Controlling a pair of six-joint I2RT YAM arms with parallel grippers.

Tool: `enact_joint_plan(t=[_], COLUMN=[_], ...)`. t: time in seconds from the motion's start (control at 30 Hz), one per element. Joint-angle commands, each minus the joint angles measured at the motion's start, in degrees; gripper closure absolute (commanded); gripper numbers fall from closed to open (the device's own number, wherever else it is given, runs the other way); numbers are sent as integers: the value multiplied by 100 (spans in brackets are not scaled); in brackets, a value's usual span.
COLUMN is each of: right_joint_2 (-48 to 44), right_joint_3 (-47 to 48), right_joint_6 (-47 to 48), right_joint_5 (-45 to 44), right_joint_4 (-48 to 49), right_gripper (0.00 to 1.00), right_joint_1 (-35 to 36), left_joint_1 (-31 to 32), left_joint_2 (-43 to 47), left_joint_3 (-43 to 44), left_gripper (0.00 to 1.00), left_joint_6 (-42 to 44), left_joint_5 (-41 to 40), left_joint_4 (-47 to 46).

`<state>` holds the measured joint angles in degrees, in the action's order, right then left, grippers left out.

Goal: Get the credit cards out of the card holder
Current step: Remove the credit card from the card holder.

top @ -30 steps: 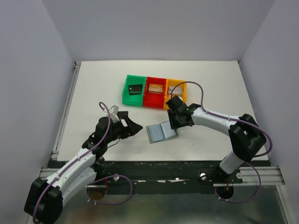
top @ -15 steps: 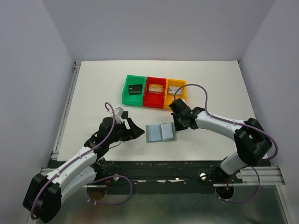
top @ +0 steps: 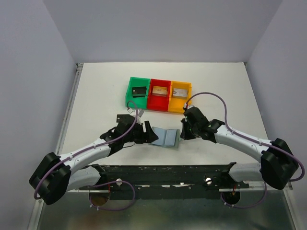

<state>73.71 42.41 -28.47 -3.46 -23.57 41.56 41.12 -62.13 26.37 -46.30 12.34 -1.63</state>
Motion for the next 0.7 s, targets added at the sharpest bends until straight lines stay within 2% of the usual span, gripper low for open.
enact_joint_plan(t=[0.0,0.67], right_joint_2=[-6,222], right_joint_3=[179,338], right_joint_6=[157,324], right_joint_5=[-49,21], right_joint_4=[-42,-60], right_gripper=[99,100], right_joint_1=[10,-131], left_joint_1=[27,229], left_joint_2=[-255,-1583], left_joint_3=[281,808], left_gripper=[24,29], left_joint_6=[253,412], left_joint_5=[-223,-12], left_joint_4=[-92,-303])
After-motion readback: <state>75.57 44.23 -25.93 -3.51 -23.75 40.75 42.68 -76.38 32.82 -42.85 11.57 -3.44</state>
